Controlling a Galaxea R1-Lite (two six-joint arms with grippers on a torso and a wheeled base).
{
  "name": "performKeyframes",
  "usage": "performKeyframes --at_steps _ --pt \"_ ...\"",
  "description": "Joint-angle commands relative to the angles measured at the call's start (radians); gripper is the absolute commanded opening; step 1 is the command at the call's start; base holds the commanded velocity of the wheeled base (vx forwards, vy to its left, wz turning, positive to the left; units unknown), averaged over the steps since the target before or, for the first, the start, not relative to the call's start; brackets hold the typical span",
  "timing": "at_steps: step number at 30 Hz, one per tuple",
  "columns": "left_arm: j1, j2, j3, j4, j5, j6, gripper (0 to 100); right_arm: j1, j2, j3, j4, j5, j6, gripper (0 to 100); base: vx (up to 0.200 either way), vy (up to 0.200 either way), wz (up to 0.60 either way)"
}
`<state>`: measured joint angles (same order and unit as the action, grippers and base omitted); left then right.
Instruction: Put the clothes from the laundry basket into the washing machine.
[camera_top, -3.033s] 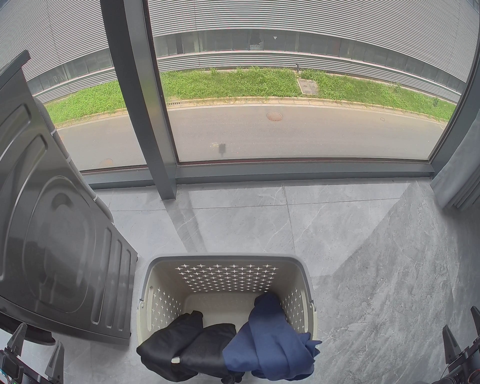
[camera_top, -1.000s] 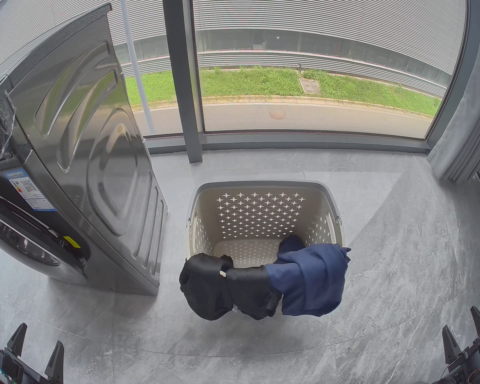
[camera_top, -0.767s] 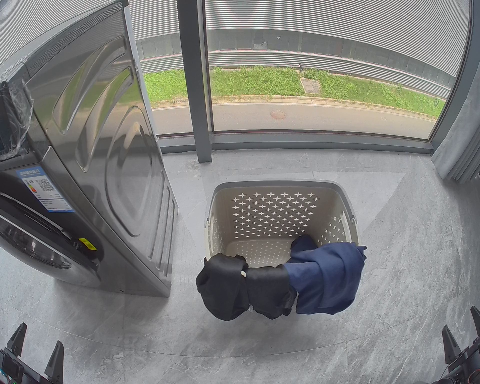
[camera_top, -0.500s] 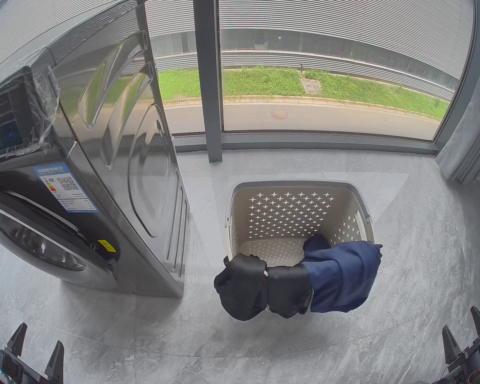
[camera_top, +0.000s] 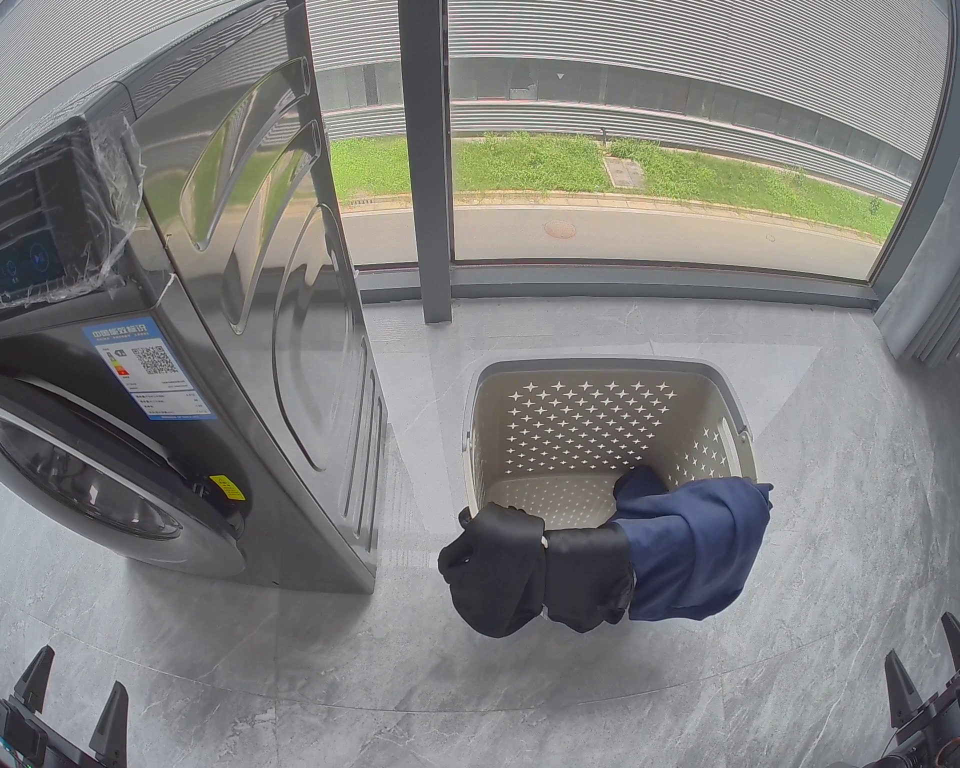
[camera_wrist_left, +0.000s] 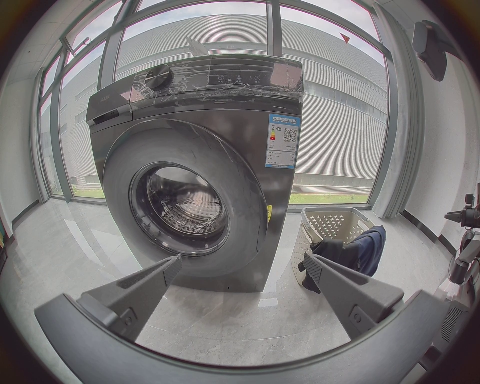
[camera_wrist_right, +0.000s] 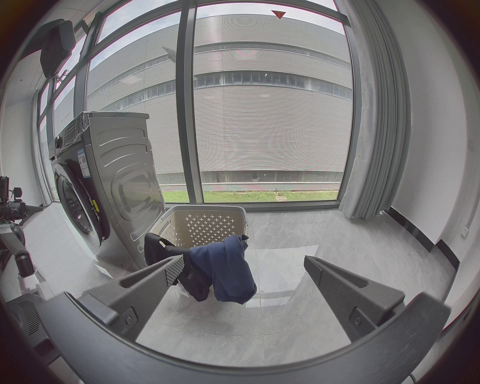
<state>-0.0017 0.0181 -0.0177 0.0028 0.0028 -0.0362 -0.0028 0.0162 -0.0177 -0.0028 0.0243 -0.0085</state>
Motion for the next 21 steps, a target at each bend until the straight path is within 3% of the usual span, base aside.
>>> performKeyframes --at_steps 1,21 --pt "0.0 -0.012 0.015 0.0 -0.001 -0.001 100 0.001 -0.007 0.018 0.0 0.0 -0.001 100 0.0 0.0 0.0" --pt "0.0 -0.012 0.015 0.0 -0.001 -0.001 100 0.0 -0.007 0.018 0.0 0.0 -0.001 100 0.0 0.19 0.0"
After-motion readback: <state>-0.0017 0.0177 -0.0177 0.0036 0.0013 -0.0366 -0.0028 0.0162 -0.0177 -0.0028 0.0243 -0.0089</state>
